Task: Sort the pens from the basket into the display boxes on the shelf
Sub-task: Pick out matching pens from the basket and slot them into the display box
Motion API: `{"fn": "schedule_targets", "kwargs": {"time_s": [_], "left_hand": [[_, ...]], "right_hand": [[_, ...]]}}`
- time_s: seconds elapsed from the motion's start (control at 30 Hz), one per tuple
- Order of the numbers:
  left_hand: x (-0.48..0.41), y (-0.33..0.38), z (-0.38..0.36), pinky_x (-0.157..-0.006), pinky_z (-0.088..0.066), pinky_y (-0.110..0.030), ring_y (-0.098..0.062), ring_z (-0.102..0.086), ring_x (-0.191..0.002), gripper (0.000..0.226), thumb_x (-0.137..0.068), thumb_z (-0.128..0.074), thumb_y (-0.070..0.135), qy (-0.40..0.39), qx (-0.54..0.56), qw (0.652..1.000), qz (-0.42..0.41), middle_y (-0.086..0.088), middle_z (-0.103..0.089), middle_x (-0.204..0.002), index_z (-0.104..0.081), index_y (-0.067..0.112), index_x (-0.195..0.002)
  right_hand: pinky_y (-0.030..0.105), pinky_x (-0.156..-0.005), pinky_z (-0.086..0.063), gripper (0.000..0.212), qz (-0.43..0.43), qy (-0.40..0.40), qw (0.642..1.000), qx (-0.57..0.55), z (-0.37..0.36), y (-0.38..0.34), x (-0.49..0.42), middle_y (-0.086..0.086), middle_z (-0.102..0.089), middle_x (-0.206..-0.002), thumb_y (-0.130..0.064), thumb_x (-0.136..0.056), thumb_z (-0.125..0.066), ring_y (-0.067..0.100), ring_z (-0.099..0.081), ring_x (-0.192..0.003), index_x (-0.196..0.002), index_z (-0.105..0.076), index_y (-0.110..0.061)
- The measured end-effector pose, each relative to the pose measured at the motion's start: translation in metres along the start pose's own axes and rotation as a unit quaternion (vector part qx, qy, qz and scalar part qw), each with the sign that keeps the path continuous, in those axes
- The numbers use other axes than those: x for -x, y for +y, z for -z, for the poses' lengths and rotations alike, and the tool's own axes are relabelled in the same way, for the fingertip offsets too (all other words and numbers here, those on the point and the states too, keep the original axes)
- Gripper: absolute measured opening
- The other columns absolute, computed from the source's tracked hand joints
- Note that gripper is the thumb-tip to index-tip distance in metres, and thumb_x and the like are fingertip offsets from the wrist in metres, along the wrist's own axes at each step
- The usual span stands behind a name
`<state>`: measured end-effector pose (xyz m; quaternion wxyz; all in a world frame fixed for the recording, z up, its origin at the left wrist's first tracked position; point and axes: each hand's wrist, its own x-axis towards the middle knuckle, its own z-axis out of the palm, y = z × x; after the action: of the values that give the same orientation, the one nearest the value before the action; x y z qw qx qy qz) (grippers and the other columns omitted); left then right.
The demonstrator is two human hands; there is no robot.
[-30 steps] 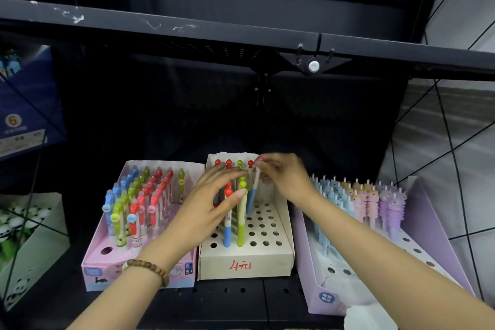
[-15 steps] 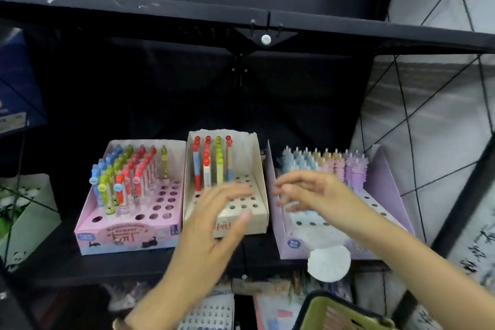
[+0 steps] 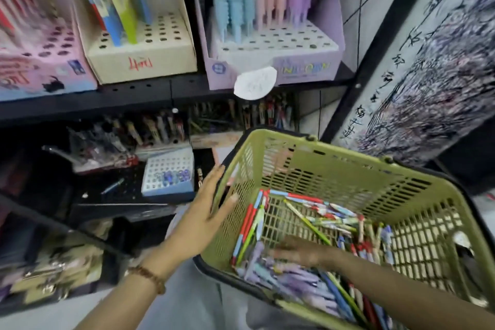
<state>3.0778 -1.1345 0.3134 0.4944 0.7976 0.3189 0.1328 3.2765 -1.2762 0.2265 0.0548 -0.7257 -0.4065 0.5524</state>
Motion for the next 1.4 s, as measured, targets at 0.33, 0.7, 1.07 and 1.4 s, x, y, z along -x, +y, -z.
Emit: {"fn": "schedule_targets", "kwargs": {"time_s": [0.33, 0.7, 1.07, 1.4], "left_hand": [[0.0, 0.003, 0.001, -0.092, -0.008, 0.011, 0.031, -0.003, -0.125, 0.069, -0.083, -0.04, 0.062, 0.021, 0.015, 1.0, -0.016, 0.049, -0.002, -0.138, -0.014, 0.043, -0.145], [0.0, 0.002, 0.0, -0.096, -0.009, 0.0, 0.035, -0.003, -0.12, 0.069, -0.085, -0.042, 0.057, 0.009, -0.002, 1.0, -0.02, 0.034, -0.005, -0.146, -0.017, 0.039, -0.146], [0.001, 0.003, -0.002, -0.093, -0.007, 0.007, 0.036, -0.002, -0.118, 0.068, -0.086, -0.042, 0.053, 0.019, -0.014, 0.999, -0.025, 0.03, -0.007, -0.147, -0.021, 0.032, -0.147], [0.001, 0.002, -0.001, -0.091, -0.009, 0.011, 0.034, -0.007, -0.12, 0.064, -0.09, -0.044, 0.047, 0.024, -0.016, 0.999, -0.026, 0.024, -0.01, -0.151, -0.022, 0.03, -0.147]], "right_hand": [[0.02, -0.047, -0.04, 0.027, -0.051, -0.113, 0.989, -0.078, -0.028, -0.029, -0.035, -0.005, -0.05, -0.055, -0.037, -0.094, -0.055, 0.01, -0.04, -0.047, -0.096, -0.071, -0.016], [0.04, -0.108, -0.019, 0.049, -0.082, -0.237, 0.968, -0.015, -0.023, -0.033, -0.024, 0.011, -0.012, -0.158, -0.049, -0.098, -0.031, 0.026, -0.01, -0.145, -0.132, -0.051, -0.019], [0.03, -0.08, -0.048, 0.021, -0.059, -0.218, 0.973, -0.052, 0.032, 0.01, 0.005, 0.009, -0.042, -0.125, -0.004, -0.093, -0.046, 0.025, -0.048, -0.107, -0.11, -0.045, -0.016], [0.031, -0.086, -0.045, 0.065, 0.009, -0.03, 0.964, 0.266, -0.018, 0.034, 0.003, 0.014, -0.054, -0.127, -0.031, -0.078, -0.074, 0.026, -0.053, -0.107, -0.131, -0.047, -0.005]]}}
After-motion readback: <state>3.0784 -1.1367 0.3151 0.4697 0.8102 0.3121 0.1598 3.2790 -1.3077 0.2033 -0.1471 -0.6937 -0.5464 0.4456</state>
